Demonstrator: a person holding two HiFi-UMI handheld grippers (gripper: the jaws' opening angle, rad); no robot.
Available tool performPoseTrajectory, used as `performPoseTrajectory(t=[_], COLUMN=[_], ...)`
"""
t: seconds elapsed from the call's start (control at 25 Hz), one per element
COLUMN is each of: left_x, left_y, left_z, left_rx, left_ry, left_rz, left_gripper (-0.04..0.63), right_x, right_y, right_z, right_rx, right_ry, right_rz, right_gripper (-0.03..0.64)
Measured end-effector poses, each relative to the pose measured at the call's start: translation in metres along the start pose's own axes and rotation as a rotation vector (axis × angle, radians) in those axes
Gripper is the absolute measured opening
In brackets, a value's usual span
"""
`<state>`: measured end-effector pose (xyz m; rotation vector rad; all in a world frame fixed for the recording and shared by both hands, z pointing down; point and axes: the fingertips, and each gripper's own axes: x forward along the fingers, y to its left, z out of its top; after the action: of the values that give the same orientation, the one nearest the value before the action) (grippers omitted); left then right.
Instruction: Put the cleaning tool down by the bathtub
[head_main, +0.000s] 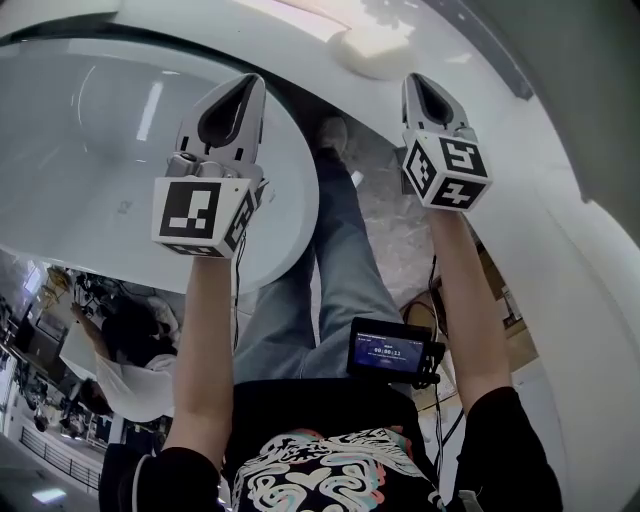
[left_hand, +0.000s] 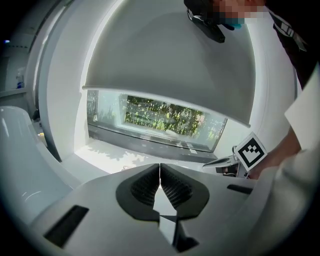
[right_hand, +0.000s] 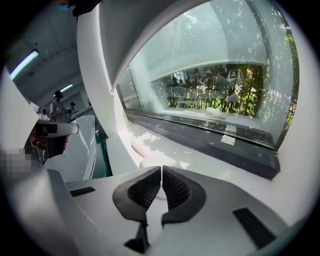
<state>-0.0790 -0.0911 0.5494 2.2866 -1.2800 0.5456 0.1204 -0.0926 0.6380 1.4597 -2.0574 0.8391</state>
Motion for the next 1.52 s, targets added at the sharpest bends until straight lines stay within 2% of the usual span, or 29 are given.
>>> performPoseTrajectory(t=[0.16, 0.36, 0.68, 0.84, 1.0, 1.12, 1.32, 1.44, 1.52], left_x=[-0.016, -0.037, -0.075, -0.097, -0.123, -0.143, -0.176, -0.194, -0.212], left_y=[0.003, 0.006, 0.006, 0.0, -0.007, -0.01, -0.02, -0.023, -0.023], left_z=[0.018, 0.04, 0.066, 0.089, 0.115, 0.139, 0.185, 0.205, 0.22], left_rx=[0.017, 0.027, 0.05, 0.061, 0.083, 0.103, 0.102, 0.128, 0.115], left_ry=[-0.022, -0.056, -0.107, -0.134, -0.157, -0.183, -0.299, -0.339, -0.384], left_rz=[-0.008, 0.009, 0.003, -0.01, -0.002, 0.011, 0.014, -0.001, 0.013], left_gripper=[0.017, 0.017, 0.018, 0.017, 0.017, 0.017, 0.017, 0.018, 0.018], right_x=[-0.018, -0.046, -0.095, -0.129, -0.161, -0.188, -0.232, -0.256, -0.273], right_y=[0.01, 0.026, 0.055, 0.076, 0.088, 0.094, 0.108, 0.115, 0.122], right_z=[0.015, 0.043, 0.075, 0.107, 0.132, 0.155, 0.188, 0.212, 0.223], right_rx=[0.013, 0.022, -0.049, -0.046, -0.109, -0.09, -0.117, -0.12, -0.118], right_ry=[-0.028, -0.116, -0.174, -0.25, -0.286, -0.338, -0.368, -0.41, -0.428], right_rz=[-0.006, -0.003, -0.041, 0.007, -0.026, -0.04, -0.062, -0.077, -0.076], right_gripper=[0.032, 0.034, 0.033, 0.033, 0.032, 0.032, 0.032, 0.032, 0.032])
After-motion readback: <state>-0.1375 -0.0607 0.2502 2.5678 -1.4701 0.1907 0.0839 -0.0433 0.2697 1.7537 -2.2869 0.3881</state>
